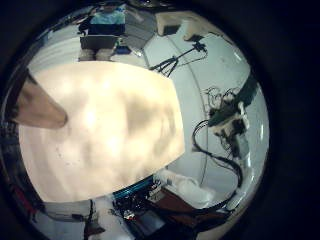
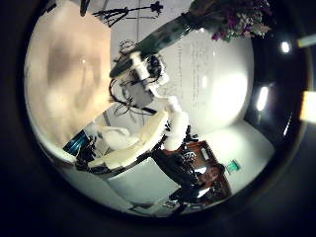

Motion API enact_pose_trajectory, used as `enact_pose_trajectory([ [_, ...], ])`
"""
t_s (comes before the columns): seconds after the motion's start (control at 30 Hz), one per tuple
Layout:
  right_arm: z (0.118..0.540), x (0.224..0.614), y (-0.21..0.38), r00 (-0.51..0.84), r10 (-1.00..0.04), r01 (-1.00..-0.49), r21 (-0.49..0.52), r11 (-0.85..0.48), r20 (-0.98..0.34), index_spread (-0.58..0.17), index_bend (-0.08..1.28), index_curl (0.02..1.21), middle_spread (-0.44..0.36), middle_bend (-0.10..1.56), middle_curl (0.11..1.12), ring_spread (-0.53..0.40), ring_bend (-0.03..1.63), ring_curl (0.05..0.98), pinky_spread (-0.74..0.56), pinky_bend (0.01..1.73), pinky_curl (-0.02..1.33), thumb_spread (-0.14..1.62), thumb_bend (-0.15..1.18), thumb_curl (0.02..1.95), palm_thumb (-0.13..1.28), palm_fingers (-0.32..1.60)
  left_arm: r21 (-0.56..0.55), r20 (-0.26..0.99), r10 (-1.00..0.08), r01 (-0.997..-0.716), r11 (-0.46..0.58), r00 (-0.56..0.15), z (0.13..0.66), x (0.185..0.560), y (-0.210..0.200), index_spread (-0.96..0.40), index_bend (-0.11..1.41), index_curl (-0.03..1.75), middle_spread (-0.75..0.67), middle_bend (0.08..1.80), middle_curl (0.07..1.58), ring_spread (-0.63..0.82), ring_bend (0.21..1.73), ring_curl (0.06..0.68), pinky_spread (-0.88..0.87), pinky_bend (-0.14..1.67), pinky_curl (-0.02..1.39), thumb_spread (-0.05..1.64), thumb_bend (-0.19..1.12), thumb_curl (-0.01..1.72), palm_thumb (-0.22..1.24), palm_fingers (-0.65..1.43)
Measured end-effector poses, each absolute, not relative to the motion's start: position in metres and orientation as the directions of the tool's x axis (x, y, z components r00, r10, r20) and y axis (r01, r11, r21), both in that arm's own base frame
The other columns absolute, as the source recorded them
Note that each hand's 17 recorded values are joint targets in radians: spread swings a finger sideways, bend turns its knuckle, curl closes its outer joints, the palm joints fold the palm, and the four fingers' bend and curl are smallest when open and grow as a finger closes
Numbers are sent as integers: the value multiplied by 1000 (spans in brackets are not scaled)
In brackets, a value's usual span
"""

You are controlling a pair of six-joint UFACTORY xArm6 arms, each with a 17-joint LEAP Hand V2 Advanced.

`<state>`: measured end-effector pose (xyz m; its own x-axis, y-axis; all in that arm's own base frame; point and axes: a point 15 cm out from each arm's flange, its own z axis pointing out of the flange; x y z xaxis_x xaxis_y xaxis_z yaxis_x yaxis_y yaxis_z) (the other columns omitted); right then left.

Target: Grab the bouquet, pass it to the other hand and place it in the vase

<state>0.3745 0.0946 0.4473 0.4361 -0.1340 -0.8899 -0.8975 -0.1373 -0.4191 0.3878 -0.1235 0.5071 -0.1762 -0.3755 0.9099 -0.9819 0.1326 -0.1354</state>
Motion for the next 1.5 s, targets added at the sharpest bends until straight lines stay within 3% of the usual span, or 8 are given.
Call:
enact_pose_trajectory([
  [0.5, 425, 364, 178, 471, -50, -852, -440, -286, -881, -244, 1082, 941, -115, 1362, 769, -185, 1444, 657, -222, 1136, 974, 214, -17, 962, 1223, 1120, -108, 979, -128, -934, 341, -160, 510, 369, -157, 274, 152, 295, 258, 313, 381, 439, 553, 189, 379, 236, 292, 796, -33, 329, 320, 285],
  [0.8, 406, 395, 173, 465, -140, -876, -432, -216, -874, -243, 1084, 941, -113, 1371, 765, -189, 1439, 660, -230, 1106, 1028, 223, -18, 965, 1218, 1117, -89, 996, 36, -913, 398, -82, 528, 371, -163, -38, 112, 259, -344, 807, 565, -336, 851, 261, -381, 628, 374, 874, 27, 377, 661, 1128],
  [0.9, 400, 405, 169, 463, -176, -882, -432, -187, -869, -246, 1084, 947, -114, 1358, 762, -193, 1421, 663, -234, 1137, 1046, 365, -26, 956, 1167, 1109, -90, 995, 65, -920, 382, -71, 528, 374, -169, -176, 233, 285, -412, 910, 648, -432, 1108, 382, -529, 896, 487, 812, 60, 440, 839, 1363],
  [1.1, 365, 409, 161, 383, -222, -923, -363, -123, -897, -249, 1030, 929, -130, 1305, 750, -204, 1374, 653, -261, 1140, 1004, 650, -56, 868, 1025, 1071, -133, 991, 75, -931, 341, -114, 526, 381, -167, -405, 583, 450, -464, 1100, 755, -439, 1323, 501, -569, 1068, 594, 520, 53, 592, 1039, 1209],
  [1.23, 359, 413, 152, 356, -233, -934, -345, -90, -905, -264, 751, 880, -175, 1143, 704, -235, 1308, 621, -378, 1085, 902, 764, -50, 741, 870, 802, -182, 983, 72, -944, 274, -168, 531, 393, -154, -531, 770, 612, -464, 1193, 811, -424, 1413, 554, -561, 1132, 657, 324, 24, 690, 1125, 1107],
  [1.3, 359, 412, 148, 350, -232, -937, -340, -86, -907, -278, 579, 818, -126, 922, 636, -200, 1133, 590, -362, 937, 869, 853, -34, 689, 856, 62, -214, 977, 58, -952, 220, -207, 544, 400, -135, -578, 808, 699, -462, 1223, 830, -417, 1438, 572, -556, 1156, 688, 251, 1, 734, 1156, 1072],
  [1.33, 360, 412, 148, 350, -232, -937, -340, -83, -908, -286, 559, 781, -115, 902, 618, -189, 1100, 569, -346, 912, 845, 870, -34, 673, 848, 83, -237, 972, 47, -953, 191, -232, 553, 403, -124, -595, 808, 738, -459, 1235, 836, -415, 1448, 579, -553, 1165, 701, 226, -9, 752, 1165, 1064],
  [1.5, 357, 413, 144, 345, -236, -938, -336, -80, -908, -389, 232, 471, 18, 359, 369, 110, 540, 294, 219, 511, 557, 937, -36, 555, 765, -175, -342, 938, -32, -938, 60, -345, 601, 407, -66, -641, 782, 885, -450, 1254, 848, -408, 1471, 593, -550, 1173, 739, 160, -18, 808, 1165, 1042],
])
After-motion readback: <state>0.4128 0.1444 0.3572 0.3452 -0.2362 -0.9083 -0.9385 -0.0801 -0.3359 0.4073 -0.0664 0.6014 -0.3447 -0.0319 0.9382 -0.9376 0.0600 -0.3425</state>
